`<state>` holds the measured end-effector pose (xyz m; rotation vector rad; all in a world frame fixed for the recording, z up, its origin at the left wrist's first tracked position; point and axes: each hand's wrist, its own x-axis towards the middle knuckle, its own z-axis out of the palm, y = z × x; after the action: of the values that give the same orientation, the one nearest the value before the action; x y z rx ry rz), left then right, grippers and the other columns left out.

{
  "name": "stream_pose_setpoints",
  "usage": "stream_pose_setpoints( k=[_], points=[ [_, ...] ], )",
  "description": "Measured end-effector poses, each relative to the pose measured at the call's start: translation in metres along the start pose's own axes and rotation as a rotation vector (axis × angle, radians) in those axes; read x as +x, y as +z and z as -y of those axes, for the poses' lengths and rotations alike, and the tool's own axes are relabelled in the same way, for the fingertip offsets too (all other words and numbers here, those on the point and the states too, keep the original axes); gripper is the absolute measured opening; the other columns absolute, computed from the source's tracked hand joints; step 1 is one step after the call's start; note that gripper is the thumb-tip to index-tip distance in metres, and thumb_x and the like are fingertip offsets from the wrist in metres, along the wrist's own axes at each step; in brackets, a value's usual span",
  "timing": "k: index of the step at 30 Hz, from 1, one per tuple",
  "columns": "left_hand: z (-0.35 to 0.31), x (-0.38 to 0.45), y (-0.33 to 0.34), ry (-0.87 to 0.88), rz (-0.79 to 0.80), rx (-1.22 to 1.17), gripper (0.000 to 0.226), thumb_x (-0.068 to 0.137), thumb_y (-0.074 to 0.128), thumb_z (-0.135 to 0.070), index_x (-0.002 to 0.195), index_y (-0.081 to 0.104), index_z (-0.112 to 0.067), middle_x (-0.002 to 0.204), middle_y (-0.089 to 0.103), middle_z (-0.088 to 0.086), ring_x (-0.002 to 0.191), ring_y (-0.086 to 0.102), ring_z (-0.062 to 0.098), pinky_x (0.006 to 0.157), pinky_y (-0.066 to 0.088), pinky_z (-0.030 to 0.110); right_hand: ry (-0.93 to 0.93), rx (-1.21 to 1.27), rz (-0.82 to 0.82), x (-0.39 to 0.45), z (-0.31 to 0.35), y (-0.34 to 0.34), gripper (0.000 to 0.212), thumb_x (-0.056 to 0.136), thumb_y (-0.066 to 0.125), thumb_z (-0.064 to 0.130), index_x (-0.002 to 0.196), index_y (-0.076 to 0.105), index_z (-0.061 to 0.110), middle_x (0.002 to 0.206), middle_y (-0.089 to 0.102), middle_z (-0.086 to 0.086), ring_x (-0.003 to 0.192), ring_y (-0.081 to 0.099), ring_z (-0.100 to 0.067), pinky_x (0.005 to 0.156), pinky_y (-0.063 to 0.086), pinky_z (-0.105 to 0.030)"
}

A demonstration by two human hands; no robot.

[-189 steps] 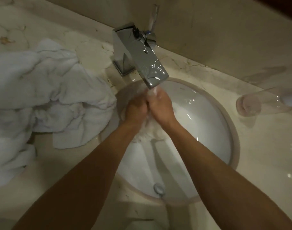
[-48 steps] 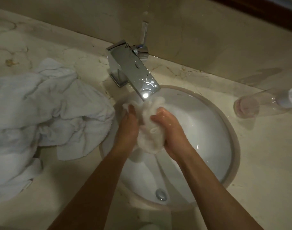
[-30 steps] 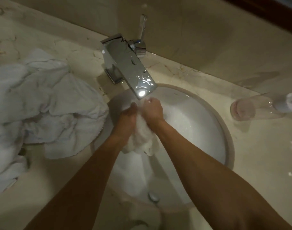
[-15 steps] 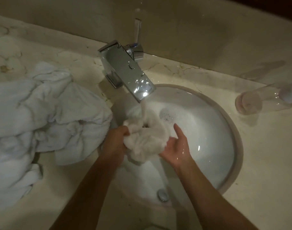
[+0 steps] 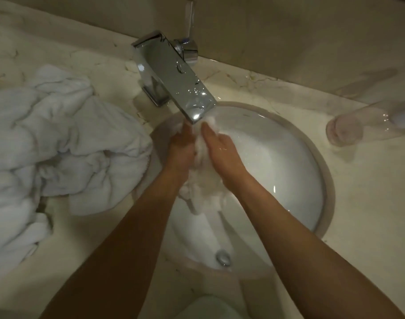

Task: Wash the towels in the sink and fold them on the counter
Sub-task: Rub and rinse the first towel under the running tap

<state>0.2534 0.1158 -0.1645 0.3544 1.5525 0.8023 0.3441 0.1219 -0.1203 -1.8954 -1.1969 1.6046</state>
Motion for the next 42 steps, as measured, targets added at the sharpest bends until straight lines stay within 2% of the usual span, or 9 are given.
stream_pose_setpoints(
  k=[3,8,13,17,20,25,31,35,42],
  points=[
    [0.0,-0.02,0.003,0.151,-0.063,0.232,0.045,0.104,0.039,-0.044,0.122,0.066,-0.013,0.115,0.069,0.01,0.11,0.064,0.025,0.097,0.048,0.036,0.05,-0.046,-0.201,0.043,0.0,0.009,0.049,0.094,0.041,0.049,0.09,0.068,0.009,0.088,0.068,-0.009,0.09,0.064,-0.031,0.078,0.051,-0.037],
    [0.051,0.012,-0.03,0.065,0.096,0.759,0.032,0.104,0.042,-0.024,0.125,0.064,-0.016,0.12,0.065,-0.001,0.122,0.055,0.015,0.104,0.036,0.028,-0.126,-0.391,0.063,0.032,-0.017,0.036,0.041,0.094,0.048,0.047,0.089,0.071,0.013,0.084,0.07,-0.005,0.078,0.064,-0.022,0.067,0.048,-0.034],
    [0.021,-0.026,-0.019,0.092,0.075,0.288,0.022,0.103,0.043,-0.031,0.1,0.064,-0.026,0.091,0.066,-0.011,0.089,0.063,0.009,0.075,0.046,0.024,0.087,-0.098,-0.218,0.055,-0.011,0.028,0.043,0.098,0.043,0.046,0.093,0.063,0.008,0.098,0.065,-0.008,0.094,0.061,-0.027,0.084,0.045,-0.035],
    [0.033,-0.022,-0.03,-0.031,0.113,-0.207,0.047,0.086,0.059,-0.056,0.11,0.074,-0.018,0.109,0.073,0.01,0.103,0.069,0.029,0.088,0.054,0.041,0.25,0.564,-0.035,0.03,-0.025,-0.001,0.071,0.097,0.029,0.071,0.105,0.072,0.015,0.106,0.074,-0.013,0.102,0.071,-0.029,0.096,0.054,-0.041],
    [0.039,-0.017,-0.045,-0.362,0.162,-0.687,0.044,0.1,0.047,-0.027,0.126,0.059,0.006,0.112,0.068,0.021,0.092,0.07,0.032,0.071,0.06,0.041,0.307,0.938,0.126,0.001,-0.06,-0.029,0.058,0.104,0.041,0.046,0.132,0.06,0.0,0.125,0.065,-0.02,0.115,0.063,-0.033,0.095,0.055,-0.041],
    [0.037,-0.04,-0.031,-0.543,0.317,-0.789,0.049,0.083,0.059,-0.032,0.124,0.062,-0.005,0.128,0.061,0.017,0.122,0.056,0.034,0.103,0.043,0.048,0.363,1.086,0.191,-0.03,-0.09,-0.035,0.035,0.094,0.051,0.018,0.11,0.072,-0.005,0.119,0.068,-0.025,0.107,0.069,-0.033,0.095,0.057,-0.04],
    [0.031,-0.025,-0.022,-0.336,0.216,-0.521,0.057,0.092,0.055,-0.059,0.122,0.068,-0.012,0.12,0.066,0.017,0.109,0.066,0.032,0.1,0.049,0.046,0.331,0.796,0.215,-0.046,-0.067,-0.032,0.048,0.105,0.041,0.037,0.134,0.06,0.004,0.134,0.062,-0.02,0.124,0.06,-0.032,0.109,0.045,-0.045],
    [0.014,-0.025,0.001,-0.123,0.021,-0.148,0.05,0.099,0.042,-0.055,0.089,0.073,-0.018,0.086,0.076,0.002,0.086,0.073,0.02,0.082,0.055,0.035,-0.037,0.218,-0.052,-0.02,-0.034,-0.002,0.033,0.105,0.046,0.036,0.101,0.069,0.013,0.098,0.074,-0.009,0.096,0.07,-0.025,0.089,0.056,-0.043],
    [0.002,-0.004,-0.013,0.123,-0.08,0.186,0.046,0.084,0.044,-0.035,0.109,0.066,-0.003,0.114,0.066,0.015,0.106,0.063,0.03,0.094,0.051,0.037,-0.156,-0.267,-0.062,0.03,-0.012,0.03,0.024,0.099,0.049,0.037,0.093,0.063,0.019,0.1,0.067,-0.008,0.095,0.061,-0.028,0.083,0.05,-0.041]
  ],
)
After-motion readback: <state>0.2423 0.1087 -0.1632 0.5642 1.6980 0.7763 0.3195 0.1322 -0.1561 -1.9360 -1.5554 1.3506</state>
